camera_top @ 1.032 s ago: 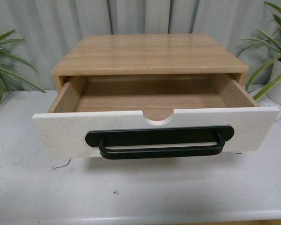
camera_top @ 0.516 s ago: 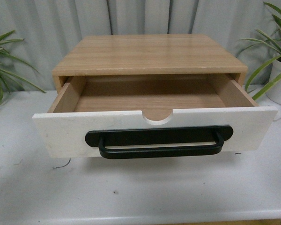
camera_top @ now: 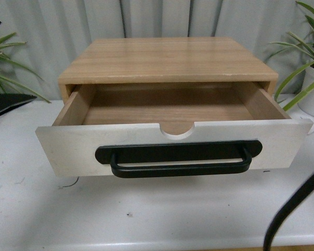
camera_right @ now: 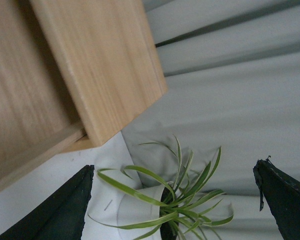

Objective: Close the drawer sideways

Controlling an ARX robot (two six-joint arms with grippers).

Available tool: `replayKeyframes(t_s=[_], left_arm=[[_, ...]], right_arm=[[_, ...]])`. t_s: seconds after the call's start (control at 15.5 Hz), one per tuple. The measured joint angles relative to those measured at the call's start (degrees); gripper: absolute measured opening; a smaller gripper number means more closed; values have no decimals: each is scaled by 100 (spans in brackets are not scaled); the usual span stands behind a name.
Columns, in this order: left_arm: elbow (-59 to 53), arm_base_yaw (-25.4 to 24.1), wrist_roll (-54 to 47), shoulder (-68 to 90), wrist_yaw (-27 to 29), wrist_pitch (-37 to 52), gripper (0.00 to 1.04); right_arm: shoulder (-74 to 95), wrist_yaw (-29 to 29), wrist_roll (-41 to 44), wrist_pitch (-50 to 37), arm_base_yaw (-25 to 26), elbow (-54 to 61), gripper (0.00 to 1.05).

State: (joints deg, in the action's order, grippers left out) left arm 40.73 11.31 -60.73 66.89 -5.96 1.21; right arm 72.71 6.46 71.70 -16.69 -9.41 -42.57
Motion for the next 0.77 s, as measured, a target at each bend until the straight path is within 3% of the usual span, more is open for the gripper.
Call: replayKeyframes(t_s=[0.06, 0.13, 0.32, 0.77], left_arm=[[103, 304, -940, 111, -13, -621, 98], [153, 586, -1268, 356, -50, -863, 98], [160, 807, -1329, 831, 114, -361, 98], [295, 796, -1338, 1491, 385, 278, 98]], right_arm=[[0, 11, 1014, 1290, -101, -238, 98], [105, -24, 1493, 2334, -168, -378, 98], [535, -33, 1384, 2446, -264, -555, 98], [1165, -181, 1156, 2293, -496, -903, 98]])
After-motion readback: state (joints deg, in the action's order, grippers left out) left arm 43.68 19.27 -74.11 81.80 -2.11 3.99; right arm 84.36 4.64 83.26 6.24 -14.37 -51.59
